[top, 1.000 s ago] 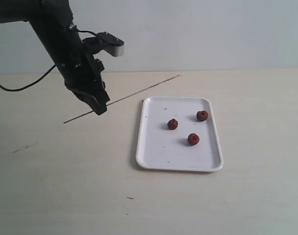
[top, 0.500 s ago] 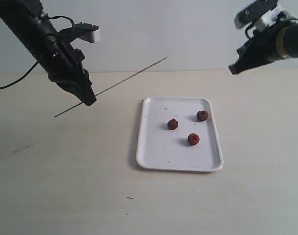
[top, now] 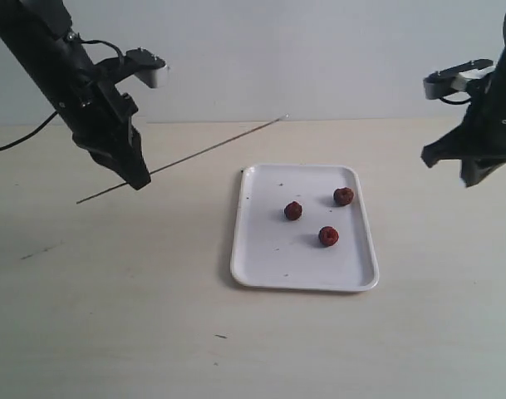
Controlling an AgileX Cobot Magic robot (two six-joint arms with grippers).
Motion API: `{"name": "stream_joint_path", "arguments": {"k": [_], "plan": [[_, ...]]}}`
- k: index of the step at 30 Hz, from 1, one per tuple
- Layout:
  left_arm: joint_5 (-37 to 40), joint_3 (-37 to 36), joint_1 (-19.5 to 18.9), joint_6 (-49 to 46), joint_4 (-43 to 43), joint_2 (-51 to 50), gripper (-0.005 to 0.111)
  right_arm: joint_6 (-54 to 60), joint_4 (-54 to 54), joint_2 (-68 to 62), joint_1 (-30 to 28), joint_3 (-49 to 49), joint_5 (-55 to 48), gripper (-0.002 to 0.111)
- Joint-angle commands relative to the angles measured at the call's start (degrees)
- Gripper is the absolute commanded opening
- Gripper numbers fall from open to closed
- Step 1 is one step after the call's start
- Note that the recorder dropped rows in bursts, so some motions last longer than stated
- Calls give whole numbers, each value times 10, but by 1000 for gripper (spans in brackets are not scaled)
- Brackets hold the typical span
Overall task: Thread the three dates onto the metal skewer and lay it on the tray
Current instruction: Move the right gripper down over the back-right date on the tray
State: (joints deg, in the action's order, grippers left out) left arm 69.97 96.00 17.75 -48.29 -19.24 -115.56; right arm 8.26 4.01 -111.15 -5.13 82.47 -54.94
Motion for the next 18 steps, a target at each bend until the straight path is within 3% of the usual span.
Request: {"name": "stream_joint_path", "arguments": {"k": [1, 5, 9, 12, 15, 18], "plan": [[-41, -14, 0, -24, 19, 5, 0, 52, -125, 1, 49, 59, -105, 0], [-69, -14, 0, -24, 19, 5, 0, 10, -107, -25, 116, 98, -77, 0], [-61, -14, 0, -22, 19, 5, 0, -34, -83, -98, 141, 192, -77, 6], [-62, -14, 0, -22, 19, 5, 0, -58, -79, -168, 141, 249, -87, 21], [-63, -14, 0, -22, 18, 5, 0, -64, -79, -207, 141, 261, -76, 44], [-65, -14, 0, -22, 18, 5, 0, -68, -55, -222, 141, 261, -63, 54]]}}
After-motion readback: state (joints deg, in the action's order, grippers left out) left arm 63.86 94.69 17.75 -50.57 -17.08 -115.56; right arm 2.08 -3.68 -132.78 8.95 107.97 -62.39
